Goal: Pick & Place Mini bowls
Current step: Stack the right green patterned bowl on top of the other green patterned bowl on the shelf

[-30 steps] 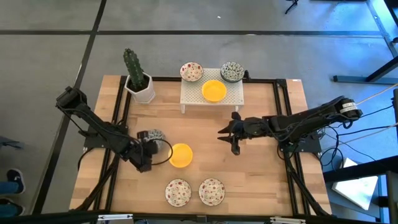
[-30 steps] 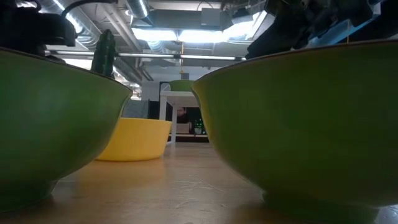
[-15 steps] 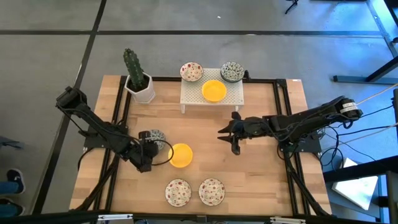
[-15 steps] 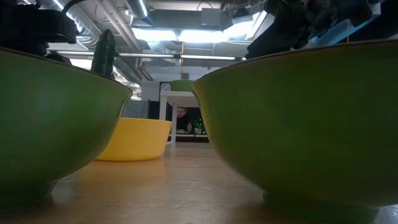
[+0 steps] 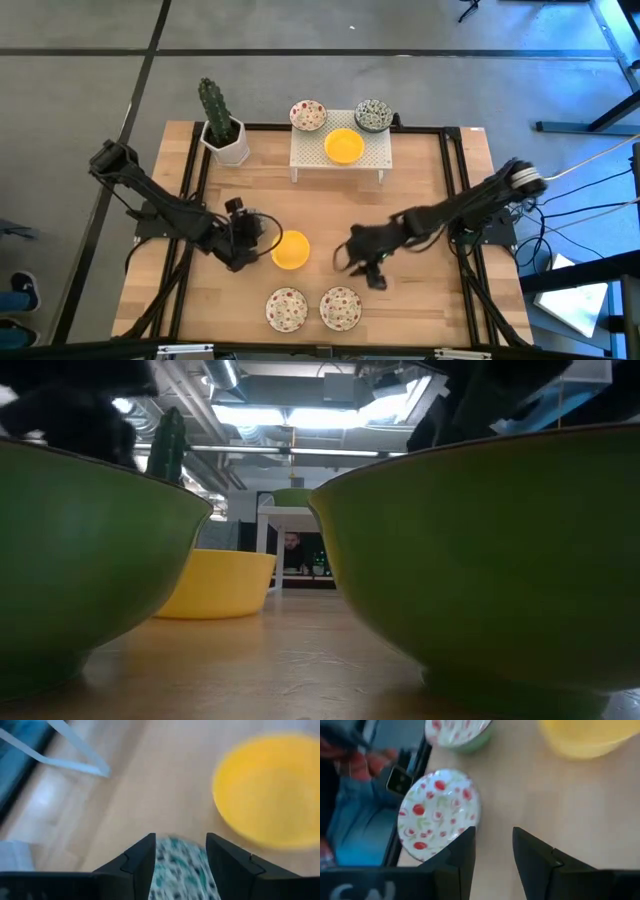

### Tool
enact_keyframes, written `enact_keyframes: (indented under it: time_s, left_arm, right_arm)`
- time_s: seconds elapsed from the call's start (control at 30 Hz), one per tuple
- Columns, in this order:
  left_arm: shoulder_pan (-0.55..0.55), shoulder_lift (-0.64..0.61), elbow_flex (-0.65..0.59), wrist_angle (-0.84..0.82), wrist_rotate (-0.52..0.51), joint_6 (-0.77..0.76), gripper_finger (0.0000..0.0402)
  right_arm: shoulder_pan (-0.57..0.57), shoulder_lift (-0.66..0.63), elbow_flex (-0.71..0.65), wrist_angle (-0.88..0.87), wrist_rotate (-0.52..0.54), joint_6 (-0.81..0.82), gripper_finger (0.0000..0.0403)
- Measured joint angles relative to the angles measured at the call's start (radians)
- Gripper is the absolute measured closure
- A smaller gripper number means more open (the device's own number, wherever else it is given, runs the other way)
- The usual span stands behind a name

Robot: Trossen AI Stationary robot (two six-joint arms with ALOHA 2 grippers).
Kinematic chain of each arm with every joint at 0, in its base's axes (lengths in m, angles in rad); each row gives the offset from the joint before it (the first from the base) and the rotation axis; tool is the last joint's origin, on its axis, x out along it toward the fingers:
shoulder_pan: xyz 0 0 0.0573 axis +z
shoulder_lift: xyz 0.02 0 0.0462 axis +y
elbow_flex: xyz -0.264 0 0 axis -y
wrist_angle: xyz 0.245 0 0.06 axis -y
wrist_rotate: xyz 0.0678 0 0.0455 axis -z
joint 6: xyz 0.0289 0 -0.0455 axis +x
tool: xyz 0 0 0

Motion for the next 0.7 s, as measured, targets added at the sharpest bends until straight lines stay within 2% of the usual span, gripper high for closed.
enact_keyframes:
  time_s: [0.1, 0.23, 0.33, 0.43, 0.53, 0.63, 0.7]
  left_arm:
    - [0.026, 0.000, 0.038, 0.000, -0.027, 0.000, 0.0226]
    - [0.041, 0.000, 0.059, 0.003, -0.013, 0.000, 0.0221]
    - [0.040, 0.000, 0.059, -0.001, 0.031, 0.000, 0.0221]
    - [0.034, 0.000, 0.059, -0.001, 0.081, -0.025, 0.0221]
    - [0.016, 0.000, 0.059, -0.001, 0.082, -0.057, 0.0221]
    - [-0.002, 0.000, 0.059, 0.000, 0.075, -0.063, 0.0221]
    - [-0.013, 0.000, 0.059, 0.001, 0.074, -0.072, 0.0221]
  right_arm:
    - [0.017, 0.131, 0.110, -0.063, -0.070, 0.004, 0.0273]
    - [0.021, 0.276, 0.204, -0.089, -0.195, 0.005, 0.0273]
    - [0.021, 0.346, 0.257, -0.093, -0.219, 0.002, 0.0273]
    - [0.021, 0.398, 0.300, -0.162, -0.194, -0.016, 0.0273]
    - [0.021, 0.421, 0.338, -0.243, -0.088, -0.018, 0.0283]
    - [0.021, 0.425, 0.365, -0.301, -0.011, -0.024, 0.0307]
    - [0.021, 0.426, 0.374, -0.326, -0.002, -0.022, 0.0327]
